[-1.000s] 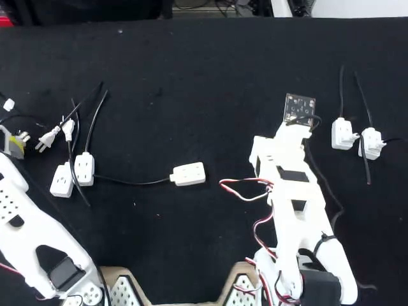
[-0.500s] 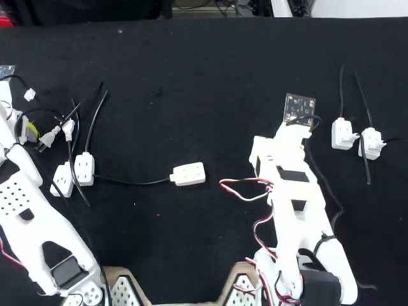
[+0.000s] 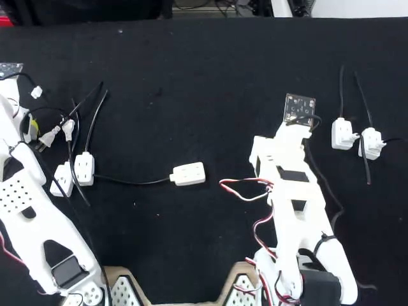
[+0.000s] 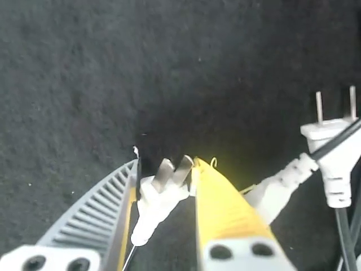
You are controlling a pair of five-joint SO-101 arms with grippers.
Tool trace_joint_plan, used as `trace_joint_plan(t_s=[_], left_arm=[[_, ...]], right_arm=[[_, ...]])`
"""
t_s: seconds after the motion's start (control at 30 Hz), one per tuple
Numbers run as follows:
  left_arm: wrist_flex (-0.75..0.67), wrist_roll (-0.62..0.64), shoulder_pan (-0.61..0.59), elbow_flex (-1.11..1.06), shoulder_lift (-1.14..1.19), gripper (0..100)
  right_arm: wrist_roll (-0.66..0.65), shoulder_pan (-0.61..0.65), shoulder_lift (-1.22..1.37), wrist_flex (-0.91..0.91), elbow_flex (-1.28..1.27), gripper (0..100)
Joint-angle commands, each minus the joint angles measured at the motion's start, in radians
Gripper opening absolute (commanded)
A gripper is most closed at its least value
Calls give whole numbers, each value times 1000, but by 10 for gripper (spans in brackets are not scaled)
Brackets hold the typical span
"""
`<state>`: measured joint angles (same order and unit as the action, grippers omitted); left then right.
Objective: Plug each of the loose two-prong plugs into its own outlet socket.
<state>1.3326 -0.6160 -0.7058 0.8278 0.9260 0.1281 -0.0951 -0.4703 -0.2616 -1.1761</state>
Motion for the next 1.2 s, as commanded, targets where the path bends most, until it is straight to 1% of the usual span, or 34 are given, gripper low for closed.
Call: trace_joint_plan(t_s=[0.0,0.27,0.3,0.4,0.47,0.63,0.7,0.83,0.9,0.97,1.07,1.17], left_arm=[[97,9,-12,24,-26,34],[422,11,-8,294,-117,30],[430,23,-5,314,-117,30],[428,117,-16,338,-149,30],[428,150,-22,331,-187,30],[430,198,-44,185,-370,30],[430,199,-41,76,-474,30],[428,201,4,-183,-715,30],[428,210,58,-321,-839,30],[425,261,140,-447,-957,30],[419,345,338,-604,-1097,30],[362,404,567,-750,-1183,30]], right_arm=[[9,8,-22,25,54,240],[9,8,-22,25,54,240],[9,8,-22,25,54,240],[9,8,-22,25,51,240],[9,8,-22,25,50,240],[9,8,-30,17,50,240],[9,5,-30,-5,51,240],[15,8,-70,-132,93,240],[15,2,-133,-219,122,240],[9,-5,-220,-315,156,240],[8,-55,-374,-460,180,240],[-35,-181,-529,-566,166,240]])
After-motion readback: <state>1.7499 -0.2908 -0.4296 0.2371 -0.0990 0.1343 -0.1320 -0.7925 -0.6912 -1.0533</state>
